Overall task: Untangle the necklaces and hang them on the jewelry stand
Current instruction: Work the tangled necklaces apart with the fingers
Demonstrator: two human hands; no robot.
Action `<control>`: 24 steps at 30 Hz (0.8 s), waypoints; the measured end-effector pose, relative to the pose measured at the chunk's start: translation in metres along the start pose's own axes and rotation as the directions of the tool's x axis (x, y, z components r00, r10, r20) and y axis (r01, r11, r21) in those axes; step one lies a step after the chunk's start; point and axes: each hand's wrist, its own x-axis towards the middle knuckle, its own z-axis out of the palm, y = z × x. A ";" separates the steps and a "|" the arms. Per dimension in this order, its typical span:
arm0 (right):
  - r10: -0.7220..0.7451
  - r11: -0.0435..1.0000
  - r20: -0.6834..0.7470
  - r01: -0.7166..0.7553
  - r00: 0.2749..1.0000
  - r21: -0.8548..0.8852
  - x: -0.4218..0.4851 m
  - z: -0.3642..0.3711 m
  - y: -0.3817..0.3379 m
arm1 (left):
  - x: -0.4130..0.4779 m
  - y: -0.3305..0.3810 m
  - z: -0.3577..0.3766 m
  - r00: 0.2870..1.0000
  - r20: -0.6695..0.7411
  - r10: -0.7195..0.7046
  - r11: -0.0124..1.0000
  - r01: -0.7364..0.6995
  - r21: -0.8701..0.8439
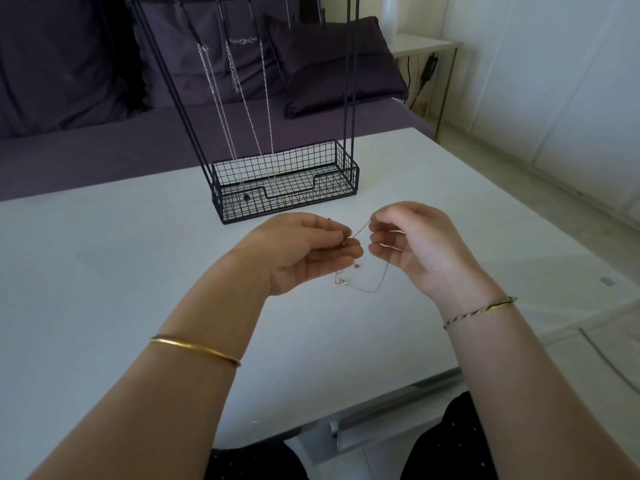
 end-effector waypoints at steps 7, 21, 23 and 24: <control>-0.018 0.999 -0.003 0.018 1.000 -0.038 -0.002 0.001 0.000 | -0.003 0.001 0.002 0.997 -0.023 0.080 0.996 -0.079 0.034; -0.081 0.970 0.123 0.107 0.989 -0.218 -0.004 0.013 0.007 | -0.005 -0.001 0.011 0.905 -0.062 0.421 0.807 -0.342 0.481; -0.022 0.979 0.147 0.051 0.989 -0.197 -0.005 0.014 0.007 | -0.005 -0.002 0.013 0.890 -0.054 0.453 0.774 -0.362 0.520; 0.014 0.982 0.168 0.018 0.986 -0.187 -0.006 0.015 0.007 | -0.005 -0.002 0.013 0.878 -0.050 0.476 0.743 -0.371 0.557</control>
